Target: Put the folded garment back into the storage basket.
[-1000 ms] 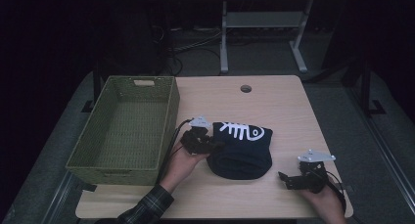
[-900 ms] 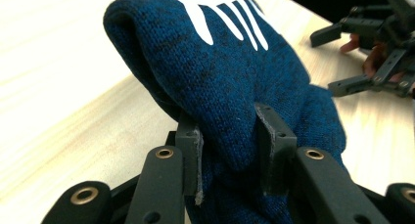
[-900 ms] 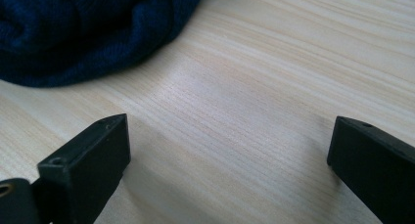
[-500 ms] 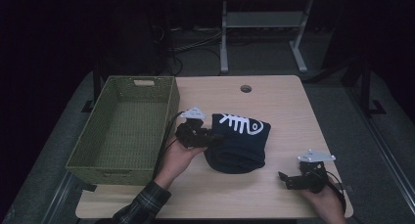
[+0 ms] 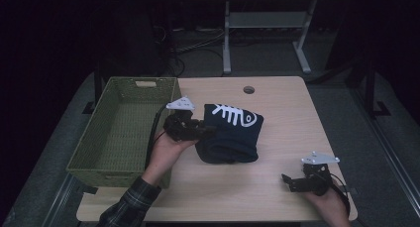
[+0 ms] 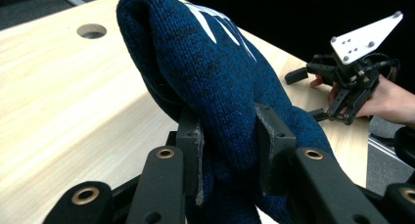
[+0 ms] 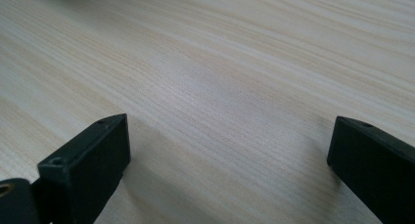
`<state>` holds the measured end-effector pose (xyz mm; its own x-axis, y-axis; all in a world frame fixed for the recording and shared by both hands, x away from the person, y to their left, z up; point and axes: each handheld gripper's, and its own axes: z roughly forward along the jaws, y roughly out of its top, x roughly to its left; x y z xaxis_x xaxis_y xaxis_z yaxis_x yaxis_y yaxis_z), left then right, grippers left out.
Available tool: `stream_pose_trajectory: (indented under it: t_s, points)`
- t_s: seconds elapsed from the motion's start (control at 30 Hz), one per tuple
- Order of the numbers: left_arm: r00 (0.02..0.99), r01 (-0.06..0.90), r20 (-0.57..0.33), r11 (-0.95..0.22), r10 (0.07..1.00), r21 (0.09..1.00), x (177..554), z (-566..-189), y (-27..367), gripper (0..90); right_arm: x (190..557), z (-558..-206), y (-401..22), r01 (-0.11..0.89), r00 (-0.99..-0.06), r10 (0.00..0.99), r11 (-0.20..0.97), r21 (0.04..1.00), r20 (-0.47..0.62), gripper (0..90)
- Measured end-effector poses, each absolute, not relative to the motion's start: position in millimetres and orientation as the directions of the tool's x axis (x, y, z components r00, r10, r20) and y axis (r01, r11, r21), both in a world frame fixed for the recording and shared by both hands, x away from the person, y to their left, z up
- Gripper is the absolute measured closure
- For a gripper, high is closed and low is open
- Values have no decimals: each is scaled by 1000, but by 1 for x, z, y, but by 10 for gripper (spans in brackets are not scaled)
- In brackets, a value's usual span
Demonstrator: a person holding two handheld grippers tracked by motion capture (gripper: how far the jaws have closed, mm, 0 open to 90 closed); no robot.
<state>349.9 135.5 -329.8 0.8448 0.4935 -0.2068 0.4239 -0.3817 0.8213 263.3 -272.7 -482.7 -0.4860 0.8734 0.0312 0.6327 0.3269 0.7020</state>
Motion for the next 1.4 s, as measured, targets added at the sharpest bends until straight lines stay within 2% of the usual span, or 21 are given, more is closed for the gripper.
stream_pose_trajectory:
  t_s: [0.4,1.4]
  points:
    - [860,395,-188,-385,474,834,356,-302,166,678,263,-483,-273,633,-486,873,326,702,32,19]
    - [826,371,-146,-331,545,868,354,-255,252,678,263,-483,-273,635,-479,877,321,703,31,19]
